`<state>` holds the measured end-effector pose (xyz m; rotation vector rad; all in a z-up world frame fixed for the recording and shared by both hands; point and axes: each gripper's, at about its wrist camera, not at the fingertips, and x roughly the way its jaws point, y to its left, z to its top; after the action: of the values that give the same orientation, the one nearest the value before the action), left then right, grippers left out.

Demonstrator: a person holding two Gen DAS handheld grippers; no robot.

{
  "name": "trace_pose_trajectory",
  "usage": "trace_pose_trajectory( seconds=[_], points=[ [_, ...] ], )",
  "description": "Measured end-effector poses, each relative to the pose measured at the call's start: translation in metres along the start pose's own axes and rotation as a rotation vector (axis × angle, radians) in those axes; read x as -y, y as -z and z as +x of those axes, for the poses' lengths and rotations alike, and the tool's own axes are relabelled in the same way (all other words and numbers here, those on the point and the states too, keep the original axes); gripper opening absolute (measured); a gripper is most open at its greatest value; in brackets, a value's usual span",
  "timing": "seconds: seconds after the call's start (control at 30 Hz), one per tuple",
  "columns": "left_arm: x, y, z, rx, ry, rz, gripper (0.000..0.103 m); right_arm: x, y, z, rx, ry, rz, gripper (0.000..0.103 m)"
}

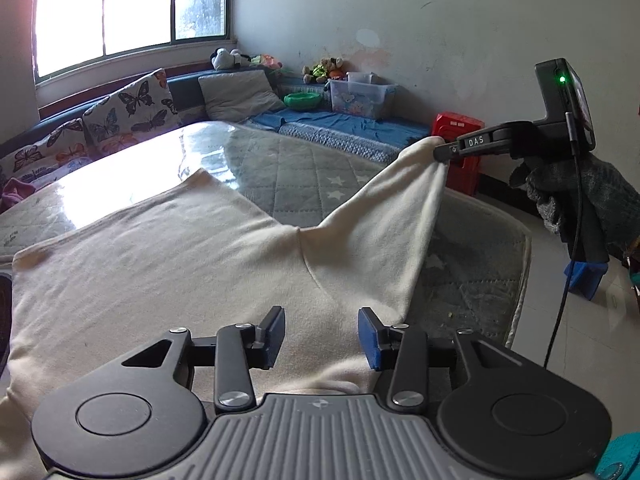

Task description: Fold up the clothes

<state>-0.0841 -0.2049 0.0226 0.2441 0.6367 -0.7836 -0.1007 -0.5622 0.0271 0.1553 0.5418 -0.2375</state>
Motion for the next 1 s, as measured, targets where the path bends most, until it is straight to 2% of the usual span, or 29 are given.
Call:
trace_pose_trajectory(
  seconds=[0.27,0.47,0.6,0.73,0.87,1.0],
  points=[
    [0.007,0.004,0.007,-0.003,0.032,0.024,0.044,-0.002,0.003,0.005,-0.020,-0.015,-0.002,0.006],
    [-0.008,0.001,-0.012,0.047,0.009,-0.014,0.048,-0.024,-0.023,-0.024,0.043,-0.084,-0.065,0.006],
    [-0.031,0.004,-0.028,0.074,-0.037,-0.082,0.049,-0.064,-0.049,-0.052,0.099,-0.175,-0.171,0.006],
    [-0.053,0.015,-0.044,0.087,-0.086,-0.153,0.050,-0.110,-0.061,-0.070,0.133,-0.278,-0.273,0.006],
    [-0.072,0.030,-0.061,0.107,-0.132,-0.215,0.051,-0.162,-0.063,-0.078,0.140,-0.377,-0.368,0.006],
    [-0.087,0.044,-0.077,0.121,-0.166,-0.263,0.052,-0.216,-0.054,-0.079,0.108,-0.478,-0.451,0.006]
  ],
)
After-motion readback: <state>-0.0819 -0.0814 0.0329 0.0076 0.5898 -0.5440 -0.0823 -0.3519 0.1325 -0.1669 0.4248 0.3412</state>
